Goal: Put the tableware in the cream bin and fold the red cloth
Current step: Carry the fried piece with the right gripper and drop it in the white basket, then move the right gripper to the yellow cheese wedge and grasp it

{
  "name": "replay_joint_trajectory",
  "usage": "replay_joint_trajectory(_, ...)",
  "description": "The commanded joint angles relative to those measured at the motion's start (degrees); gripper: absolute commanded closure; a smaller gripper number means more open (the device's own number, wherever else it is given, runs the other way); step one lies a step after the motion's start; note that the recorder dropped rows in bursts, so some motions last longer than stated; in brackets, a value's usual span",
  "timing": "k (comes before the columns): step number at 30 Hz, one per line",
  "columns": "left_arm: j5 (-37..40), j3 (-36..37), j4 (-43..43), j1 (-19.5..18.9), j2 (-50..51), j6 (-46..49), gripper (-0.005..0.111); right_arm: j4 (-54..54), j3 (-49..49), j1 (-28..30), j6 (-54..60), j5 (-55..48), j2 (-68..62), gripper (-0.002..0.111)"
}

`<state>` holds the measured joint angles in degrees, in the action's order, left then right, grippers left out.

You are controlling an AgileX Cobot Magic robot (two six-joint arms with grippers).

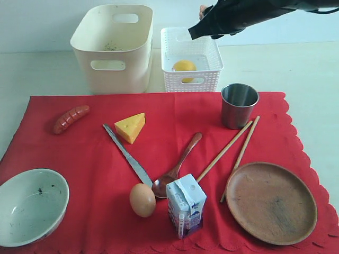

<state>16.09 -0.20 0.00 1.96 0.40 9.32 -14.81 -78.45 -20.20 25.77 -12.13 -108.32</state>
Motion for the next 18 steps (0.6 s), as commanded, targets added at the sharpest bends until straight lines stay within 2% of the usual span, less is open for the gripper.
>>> replay_joint_trajectory(1,-0.3,0.2,0.0,-0.1,-0.4,-0.3,0.107,-1.8,0.2,0.2,-0.4,6.4,-4.8,0.108)
replay_joint_trajectory(13,-0.3,0.2,0.0,-0.1,-0.4,-0.3,0.107,-4.7,0.2,0.2,-0.4,18.7,-13.6,0.108)
replay_joint_trajectory(18,-0.3,0.2,0.0,-0.1,-0.4,-0.3,0.107,-4.7,0.2,0.2,-0.5,19.7,-13.9,0.098)
